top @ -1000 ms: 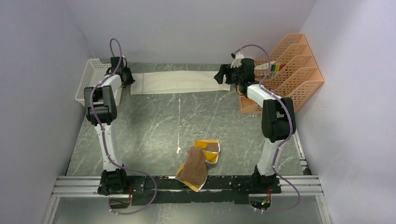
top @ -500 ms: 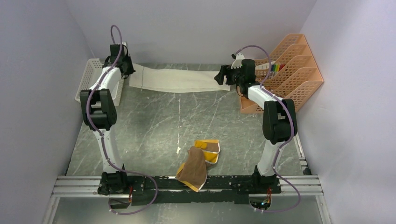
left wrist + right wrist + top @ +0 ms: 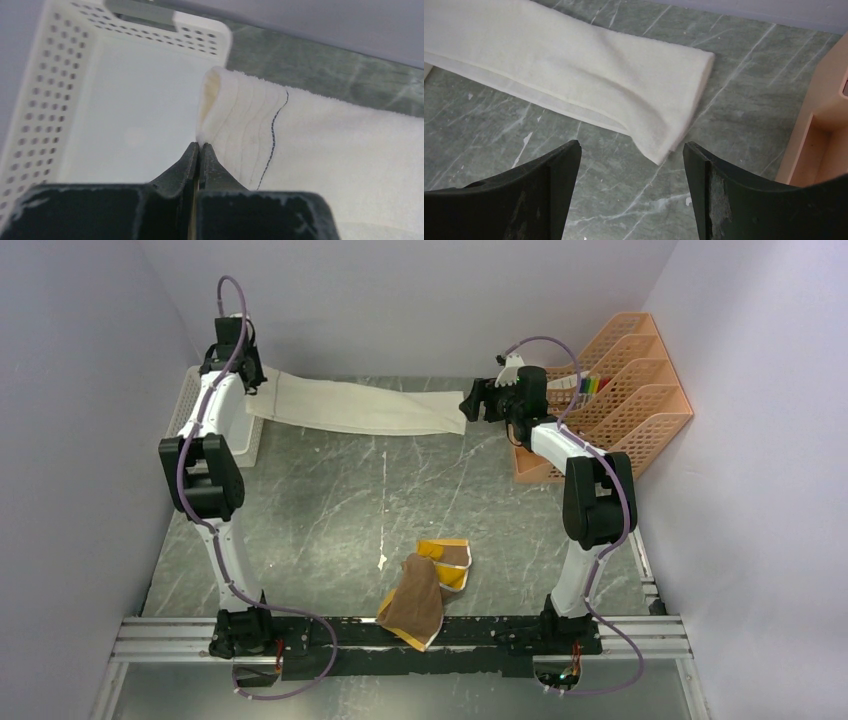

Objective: Roll the towels
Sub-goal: Fold the towel at the corner of the board.

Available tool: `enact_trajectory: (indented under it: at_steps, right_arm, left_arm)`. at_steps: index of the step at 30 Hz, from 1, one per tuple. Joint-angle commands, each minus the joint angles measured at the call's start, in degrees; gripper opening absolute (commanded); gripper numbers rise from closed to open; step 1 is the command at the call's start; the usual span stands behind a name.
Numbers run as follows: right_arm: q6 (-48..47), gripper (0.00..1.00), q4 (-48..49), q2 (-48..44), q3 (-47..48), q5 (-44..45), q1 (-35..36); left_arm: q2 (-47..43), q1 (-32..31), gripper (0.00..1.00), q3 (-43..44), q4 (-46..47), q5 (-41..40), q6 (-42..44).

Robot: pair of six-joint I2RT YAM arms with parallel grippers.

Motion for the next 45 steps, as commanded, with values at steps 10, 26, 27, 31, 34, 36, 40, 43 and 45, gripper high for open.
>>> enact_trajectory:
  at_steps: [10, 26, 27, 31, 34, 36, 40, 43, 45]
  right_arm:
    - [-0.3, 0.76, -1.5, -1.5, 2.1, -0.7, 1.1]
    - [-0.3, 0.58, -9.2, 24.1, 29.6, 1.8, 5.8]
    - [-0.2, 0.57, -10.2, 26.4, 32.8, 1.6, 5.9]
    - [-0.7, 0.54, -14.4, 35.7, 45.3, 2.3, 6.1]
    - [-0.4, 0.52, -15.0, 40.5, 51.4, 2.9, 6.2]
    - [0.0, 0.47, -14.5, 42.3, 53.4, 2.9, 6.2]
    - [0.6, 0.36, -13.1, 43.6, 53.6, 2.6, 6.2]
    - [1.0, 0.34, -12.7, 44.2, 53.5, 2.1, 6.2]
    - [1.2, 0.29, -12.2, 44.4, 53.2, 1.8, 6.2]
  left_arm:
    - [3.7, 1.1, 0.07, 10.6, -8.3, -14.1, 6.3]
    - [0.8, -1.6, 0.07, 5.2, -5.9, -9.2, 5.7]
    - [0.6, -1.6, 0.07, 4.7, -5.7, -9.1, 5.7]
    - [-0.2, -1.6, 0.07, 3.0, -5.1, -9.2, 5.7]
    - [-0.5, -1.6, 0.07, 2.6, -5.0, -9.3, 5.9]
    - [-0.6, -1.7, 0.07, 2.6, -5.0, -9.2, 6.0]
    - [-0.5, -1.6, 0.07, 2.9, -4.9, -8.9, 5.9]
    - [-0.2, -1.6, 0.07, 3.2, -4.9, -8.7, 5.9]
    - [-0.1, -1.6, 0.07, 3.3, -5.0, -8.6, 6.0]
